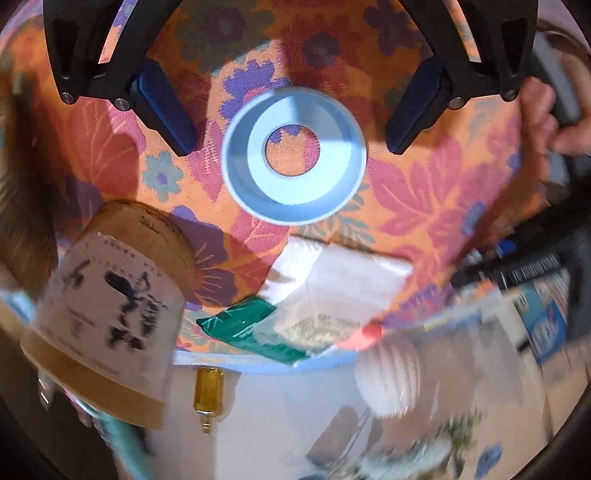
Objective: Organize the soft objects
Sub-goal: 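Grasp the plaid bow with the left tool while the right grasps the light blue ring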
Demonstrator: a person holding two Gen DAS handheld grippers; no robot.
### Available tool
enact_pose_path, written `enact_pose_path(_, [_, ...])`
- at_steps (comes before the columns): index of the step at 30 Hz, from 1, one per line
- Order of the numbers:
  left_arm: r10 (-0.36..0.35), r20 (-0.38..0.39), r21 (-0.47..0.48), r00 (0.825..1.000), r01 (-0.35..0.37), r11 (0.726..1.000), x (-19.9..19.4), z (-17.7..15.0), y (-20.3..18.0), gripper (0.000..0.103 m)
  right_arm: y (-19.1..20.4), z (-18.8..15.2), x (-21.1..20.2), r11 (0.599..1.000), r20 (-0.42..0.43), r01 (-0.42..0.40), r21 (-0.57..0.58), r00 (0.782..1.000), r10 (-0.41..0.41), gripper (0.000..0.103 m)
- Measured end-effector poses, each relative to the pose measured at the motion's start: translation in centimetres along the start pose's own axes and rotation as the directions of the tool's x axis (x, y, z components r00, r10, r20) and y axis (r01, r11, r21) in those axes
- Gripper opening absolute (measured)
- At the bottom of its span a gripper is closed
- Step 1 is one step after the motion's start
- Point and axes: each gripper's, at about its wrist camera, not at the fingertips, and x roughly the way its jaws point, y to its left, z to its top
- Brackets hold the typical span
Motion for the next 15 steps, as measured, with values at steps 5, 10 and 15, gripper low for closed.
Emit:
enact_pose_path(5, [-0.002,0.007,-0.005,1.000,0.002,1.000,-0.3,-0.1,0.2,0.033,-1.1,-0.4,-1.1,0.994,0.075,-0.106,0.027,0.992,0.104,0.066])
enact_pose_path(10, [-0.004,0.014,-0.001,1.000,0.004,1.000,-0.6,-0.2,0.2,0.033,-3.2,-0.7,-1.3,0.944,0.135,-0.311,0.112,0.946,0.295,0.066])
enact_pose_path(15, [0.004,0.020,-0.005,1.000,-0.004,1.000,-0.8,-0.3,0.2,0.033,-2.6,-1.1,-3.0,0.926,0.204,-0.371,0.069,0.914,0.351,0.066])
